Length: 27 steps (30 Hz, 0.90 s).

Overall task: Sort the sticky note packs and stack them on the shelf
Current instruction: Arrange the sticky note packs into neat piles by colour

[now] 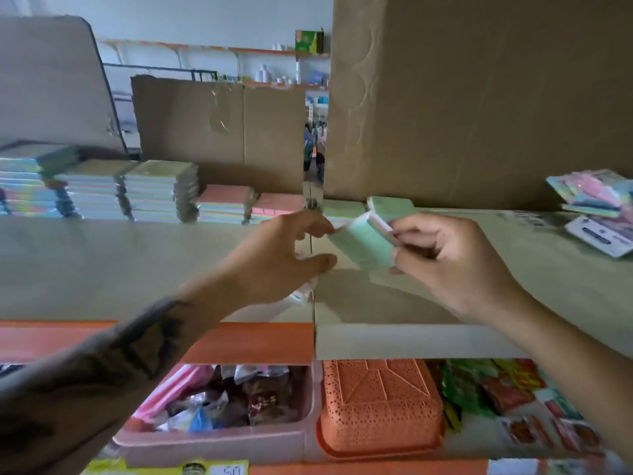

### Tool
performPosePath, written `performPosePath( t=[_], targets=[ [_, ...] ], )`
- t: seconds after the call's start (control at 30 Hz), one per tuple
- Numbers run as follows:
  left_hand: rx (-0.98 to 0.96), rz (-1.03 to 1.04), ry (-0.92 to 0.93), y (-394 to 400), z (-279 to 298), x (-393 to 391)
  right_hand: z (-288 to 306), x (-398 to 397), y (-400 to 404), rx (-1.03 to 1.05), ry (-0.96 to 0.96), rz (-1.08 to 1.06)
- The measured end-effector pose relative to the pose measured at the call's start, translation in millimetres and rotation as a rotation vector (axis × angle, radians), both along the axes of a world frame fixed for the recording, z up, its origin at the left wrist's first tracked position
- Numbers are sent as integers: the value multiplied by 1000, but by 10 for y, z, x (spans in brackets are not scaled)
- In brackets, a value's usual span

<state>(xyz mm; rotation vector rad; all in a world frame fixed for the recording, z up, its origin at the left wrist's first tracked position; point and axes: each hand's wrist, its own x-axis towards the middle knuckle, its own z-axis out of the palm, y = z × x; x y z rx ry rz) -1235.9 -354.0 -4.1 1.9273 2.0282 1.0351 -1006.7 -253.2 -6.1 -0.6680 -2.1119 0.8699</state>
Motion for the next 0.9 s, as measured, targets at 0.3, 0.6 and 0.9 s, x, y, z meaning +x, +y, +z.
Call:
performPosePath(
  t=[0.3, 0.6, 0.9],
  targets=[
    [203, 64, 332, -78, 33, 281, 120, -134, -110, -752, 362, 65],
    [128, 61, 303, 93, 130, 178, 103, -151, -1, -749, 258, 106],
    [-73, 114, 449, 627, 407, -161, 73, 1, 239, 303, -839, -54]
  ],
)
